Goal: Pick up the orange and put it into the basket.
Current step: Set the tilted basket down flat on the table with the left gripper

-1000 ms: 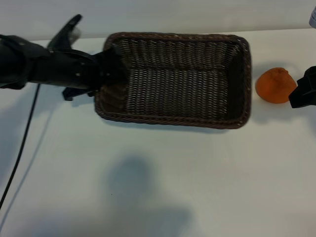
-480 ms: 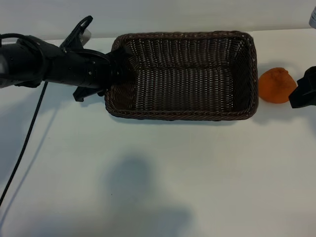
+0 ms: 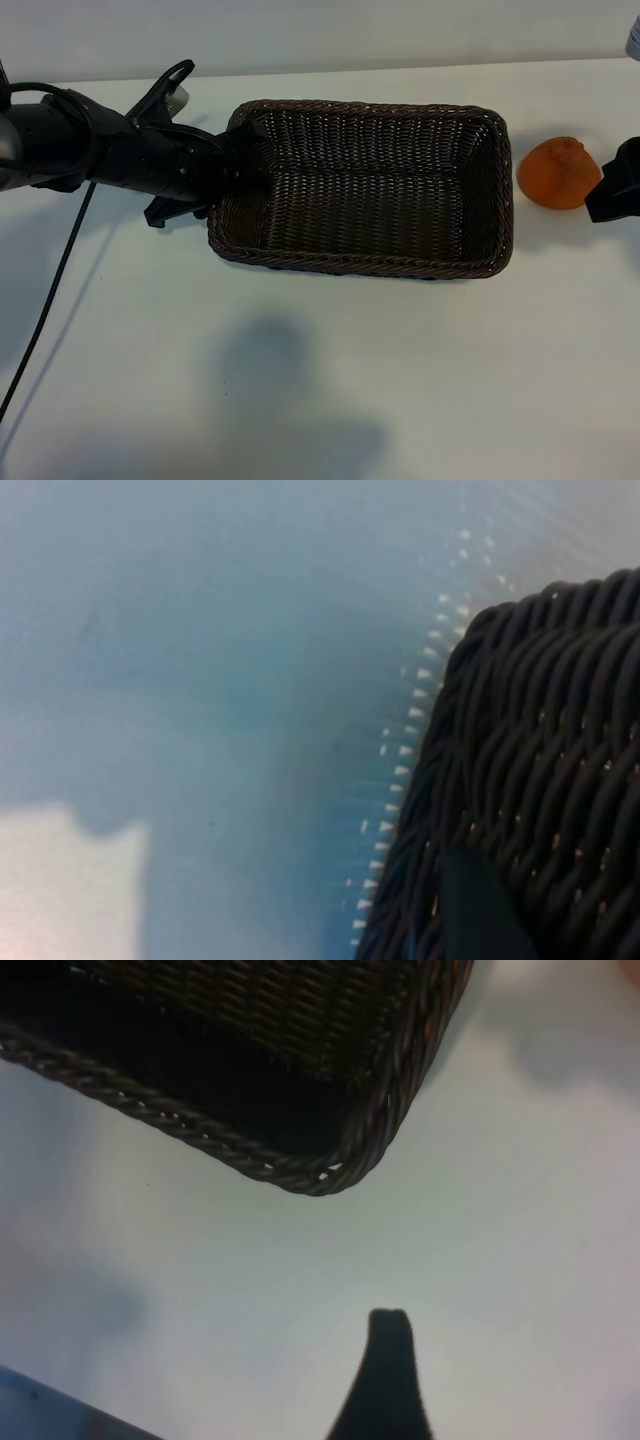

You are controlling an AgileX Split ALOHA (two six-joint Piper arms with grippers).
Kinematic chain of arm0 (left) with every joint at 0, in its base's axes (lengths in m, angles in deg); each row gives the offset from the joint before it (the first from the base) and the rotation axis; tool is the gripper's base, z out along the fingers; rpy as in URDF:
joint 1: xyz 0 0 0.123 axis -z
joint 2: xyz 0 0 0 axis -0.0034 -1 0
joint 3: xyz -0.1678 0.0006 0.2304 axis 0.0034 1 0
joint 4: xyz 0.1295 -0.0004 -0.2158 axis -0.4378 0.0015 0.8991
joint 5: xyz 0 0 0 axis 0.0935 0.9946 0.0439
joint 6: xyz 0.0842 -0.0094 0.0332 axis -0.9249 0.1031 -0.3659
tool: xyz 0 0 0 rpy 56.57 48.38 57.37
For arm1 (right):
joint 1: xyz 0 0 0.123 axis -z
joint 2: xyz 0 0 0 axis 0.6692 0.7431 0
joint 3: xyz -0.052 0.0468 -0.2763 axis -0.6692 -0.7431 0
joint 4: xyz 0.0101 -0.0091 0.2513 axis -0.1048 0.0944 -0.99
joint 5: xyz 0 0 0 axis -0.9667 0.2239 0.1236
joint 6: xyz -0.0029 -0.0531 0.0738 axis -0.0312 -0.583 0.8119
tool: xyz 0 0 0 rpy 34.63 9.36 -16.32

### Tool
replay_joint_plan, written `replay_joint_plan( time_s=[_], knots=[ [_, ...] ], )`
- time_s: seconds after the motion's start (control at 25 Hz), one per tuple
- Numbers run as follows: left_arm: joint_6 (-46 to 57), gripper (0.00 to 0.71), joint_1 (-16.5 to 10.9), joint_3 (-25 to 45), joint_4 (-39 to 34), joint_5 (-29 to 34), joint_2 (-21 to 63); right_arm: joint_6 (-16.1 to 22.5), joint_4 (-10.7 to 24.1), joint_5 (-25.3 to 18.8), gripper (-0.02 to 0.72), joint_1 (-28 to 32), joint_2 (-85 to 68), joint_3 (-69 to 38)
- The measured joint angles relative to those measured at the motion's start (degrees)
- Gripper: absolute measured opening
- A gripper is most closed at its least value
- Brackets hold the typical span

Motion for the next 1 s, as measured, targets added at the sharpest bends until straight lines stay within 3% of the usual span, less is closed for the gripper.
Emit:
replay_joint_plan(
  time_s=[0.68,0.76,0.92,1.0],
  knots=[
    [1.47,0.353,0.00,0.99,-0.21,0.41,-0.06,0.00,0.00,-0.19,0.580,0.00,0.00,0.00],
    [1.67,0.402,0.00,0.99,-0.21,1.23,-0.06,0.00,0.00,-0.19,0.580,0.00,0.00,0.00],
    [1.99,0.612,0.00,0.99,-0.94,2.90,-0.06,-0.11,0.00,-0.19,0.580,0.00,0.00,0.00],
    [1.99,0.683,0.00,0.99,-1.38,3.30,-0.06,-0.11,0.00,-0.19,0.580,0.00,0.00,0.00]
  ],
)
